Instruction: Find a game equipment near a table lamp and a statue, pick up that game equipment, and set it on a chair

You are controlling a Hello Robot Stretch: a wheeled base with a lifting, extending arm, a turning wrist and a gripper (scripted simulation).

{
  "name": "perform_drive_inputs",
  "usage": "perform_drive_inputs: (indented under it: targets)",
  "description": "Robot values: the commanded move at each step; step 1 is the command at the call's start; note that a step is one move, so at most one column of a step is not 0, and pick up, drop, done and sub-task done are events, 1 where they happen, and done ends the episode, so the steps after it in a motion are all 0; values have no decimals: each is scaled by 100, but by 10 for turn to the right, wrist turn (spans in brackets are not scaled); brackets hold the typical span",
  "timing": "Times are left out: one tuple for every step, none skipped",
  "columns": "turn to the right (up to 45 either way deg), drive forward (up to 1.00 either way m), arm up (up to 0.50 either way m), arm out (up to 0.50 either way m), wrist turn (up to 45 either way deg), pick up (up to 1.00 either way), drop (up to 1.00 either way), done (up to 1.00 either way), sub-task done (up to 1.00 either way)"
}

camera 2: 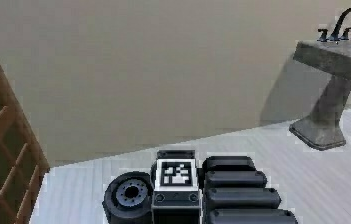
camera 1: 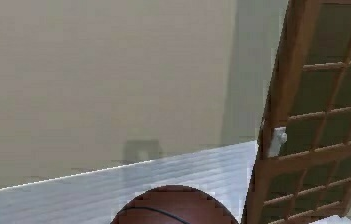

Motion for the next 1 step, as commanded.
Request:
perform_drive_inputs:
  targets:
    - [30, 0, 0, 0, 0, 0, 0, 0, 0]
